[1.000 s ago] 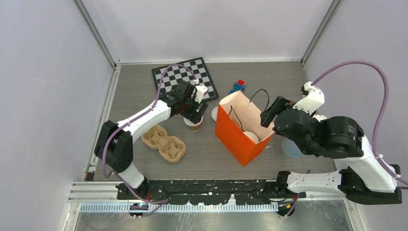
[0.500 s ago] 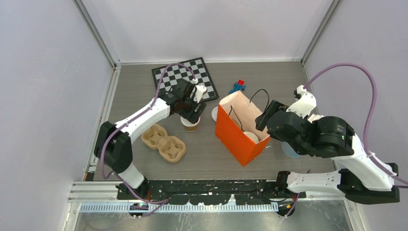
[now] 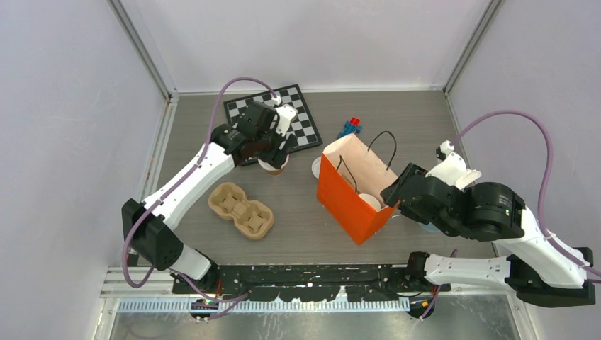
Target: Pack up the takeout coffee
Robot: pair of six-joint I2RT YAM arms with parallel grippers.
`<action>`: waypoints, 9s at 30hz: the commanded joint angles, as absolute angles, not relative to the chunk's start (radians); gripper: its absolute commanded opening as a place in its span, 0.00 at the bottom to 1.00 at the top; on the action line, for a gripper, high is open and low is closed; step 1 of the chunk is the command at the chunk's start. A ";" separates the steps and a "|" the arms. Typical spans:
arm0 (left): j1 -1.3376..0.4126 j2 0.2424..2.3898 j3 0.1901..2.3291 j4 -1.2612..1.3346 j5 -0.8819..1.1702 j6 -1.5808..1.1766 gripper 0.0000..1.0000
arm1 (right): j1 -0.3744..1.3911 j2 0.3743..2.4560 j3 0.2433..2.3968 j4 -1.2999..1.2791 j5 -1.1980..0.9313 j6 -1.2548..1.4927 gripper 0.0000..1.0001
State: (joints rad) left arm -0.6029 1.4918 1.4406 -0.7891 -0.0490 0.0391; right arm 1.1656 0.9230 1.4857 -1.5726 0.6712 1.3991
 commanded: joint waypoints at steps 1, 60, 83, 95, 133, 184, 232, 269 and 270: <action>-0.609 1.455 1.483 -0.808 -0.071 0.061 0.62 | 1.156 0.885 1.437 -1.741 0.646 1.484 0.64; -0.608 1.408 1.610 -0.871 -0.049 0.006 0.59 | 1.037 1.016 1.391 -1.510 0.640 1.307 0.17; -0.609 1.268 1.835 -1.030 0.236 -0.049 0.59 | 1.037 1.001 1.340 -1.082 0.416 0.620 0.14; -0.714 1.287 1.855 -0.989 0.395 -0.004 0.59 | 1.037 0.958 1.226 -0.959 0.380 0.495 0.14; -0.933 1.374 1.813 -1.145 0.314 0.212 0.55 | 0.960 1.123 1.473 -1.177 0.578 0.833 0.43; -1.058 1.355 1.845 -1.194 0.109 0.224 0.50 | 0.912 0.967 1.173 -0.608 0.457 0.430 0.00; -1.336 1.306 1.585 -1.037 -0.241 0.205 0.46 | 0.917 0.754 1.033 -0.510 0.260 0.221 0.00; -1.350 1.228 1.353 -0.968 -0.391 0.238 0.45 | 0.938 0.722 0.923 -0.426 0.216 0.150 0.00; -1.349 1.217 1.335 -0.952 -0.402 0.238 0.45 | 0.941 0.719 0.923 -0.429 0.225 0.149 0.00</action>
